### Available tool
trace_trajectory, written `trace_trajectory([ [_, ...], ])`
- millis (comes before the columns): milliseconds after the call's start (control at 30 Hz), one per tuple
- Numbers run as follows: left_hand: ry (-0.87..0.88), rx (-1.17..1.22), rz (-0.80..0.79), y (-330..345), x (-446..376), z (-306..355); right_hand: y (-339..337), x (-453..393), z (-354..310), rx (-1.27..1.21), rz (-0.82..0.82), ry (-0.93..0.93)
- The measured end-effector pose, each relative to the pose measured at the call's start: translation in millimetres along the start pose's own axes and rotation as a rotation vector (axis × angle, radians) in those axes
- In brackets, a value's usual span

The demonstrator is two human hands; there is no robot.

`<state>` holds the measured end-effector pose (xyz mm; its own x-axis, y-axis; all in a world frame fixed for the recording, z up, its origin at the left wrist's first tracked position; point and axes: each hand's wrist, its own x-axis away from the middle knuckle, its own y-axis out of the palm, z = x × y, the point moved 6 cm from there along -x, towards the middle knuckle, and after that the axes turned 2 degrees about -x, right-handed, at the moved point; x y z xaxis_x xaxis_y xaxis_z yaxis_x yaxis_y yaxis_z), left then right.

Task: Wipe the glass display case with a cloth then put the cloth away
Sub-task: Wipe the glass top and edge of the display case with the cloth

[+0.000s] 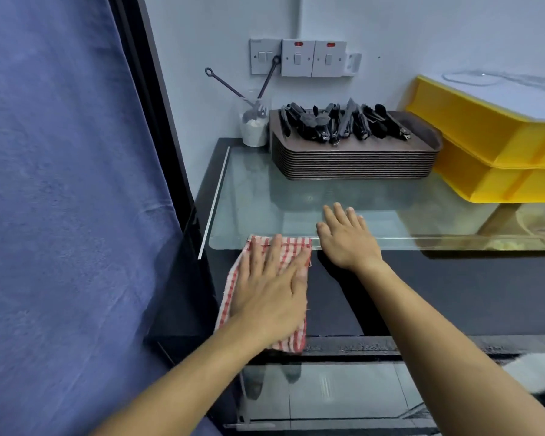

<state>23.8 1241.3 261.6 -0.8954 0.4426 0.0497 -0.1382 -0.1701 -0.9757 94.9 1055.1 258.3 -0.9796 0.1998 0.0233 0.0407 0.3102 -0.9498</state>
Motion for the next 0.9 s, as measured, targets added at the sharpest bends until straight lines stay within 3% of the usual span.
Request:
trace_trajectory([
  [200,-0.291,-0.014,0.029,-20,-63,-90,2,0,1,0.007,0.002,-0.011],
  [400,0.074,-0.028,0.043,9,12,26,3,-2,2,0.000,0.000,-0.023],
  [500,0.032,-0.027,0.051,1,8,-9,1,-1,1,0.001,-0.001,-0.024],
  [667,-0.222,-0.042,0.034,-22,-47,-97,1,2,0,-0.004,-0.004,-0.010],
  [767,-0.210,0.025,0.038,-19,-36,-68,1,0,0,0.000,-0.003,-0.009],
  [900,-0.017,-0.036,0.089,3,26,-12,2,-1,0,0.008,0.003,-0.014],
])
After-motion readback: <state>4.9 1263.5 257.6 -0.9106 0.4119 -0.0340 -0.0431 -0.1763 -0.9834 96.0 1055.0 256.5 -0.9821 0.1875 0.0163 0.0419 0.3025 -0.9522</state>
